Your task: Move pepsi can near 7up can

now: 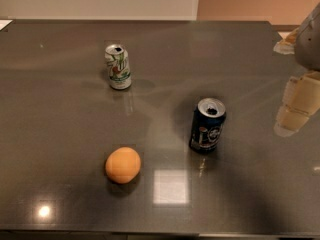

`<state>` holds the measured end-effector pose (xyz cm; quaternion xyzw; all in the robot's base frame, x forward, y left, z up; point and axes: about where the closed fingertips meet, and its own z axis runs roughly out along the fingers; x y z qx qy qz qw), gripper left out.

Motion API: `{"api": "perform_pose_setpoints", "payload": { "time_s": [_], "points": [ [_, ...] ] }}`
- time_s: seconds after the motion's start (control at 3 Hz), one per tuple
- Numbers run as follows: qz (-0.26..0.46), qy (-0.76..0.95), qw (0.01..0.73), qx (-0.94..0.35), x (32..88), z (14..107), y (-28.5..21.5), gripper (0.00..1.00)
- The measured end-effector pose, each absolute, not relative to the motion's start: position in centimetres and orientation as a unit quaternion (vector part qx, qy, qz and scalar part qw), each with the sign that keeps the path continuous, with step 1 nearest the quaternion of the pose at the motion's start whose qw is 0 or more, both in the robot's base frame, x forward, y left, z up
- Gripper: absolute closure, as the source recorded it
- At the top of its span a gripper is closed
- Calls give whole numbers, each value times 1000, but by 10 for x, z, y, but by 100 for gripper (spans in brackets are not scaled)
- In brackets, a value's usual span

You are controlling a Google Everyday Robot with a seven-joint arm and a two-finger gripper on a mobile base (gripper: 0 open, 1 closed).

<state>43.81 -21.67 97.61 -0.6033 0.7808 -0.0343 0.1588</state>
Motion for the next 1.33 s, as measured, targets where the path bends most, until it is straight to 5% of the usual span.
{"api": "perform_pose_setpoints", "payload": {
  "time_s": [1.33],
  "points": [
    [44, 767, 161, -620, 450, 944, -198, 0]
  ]
}}
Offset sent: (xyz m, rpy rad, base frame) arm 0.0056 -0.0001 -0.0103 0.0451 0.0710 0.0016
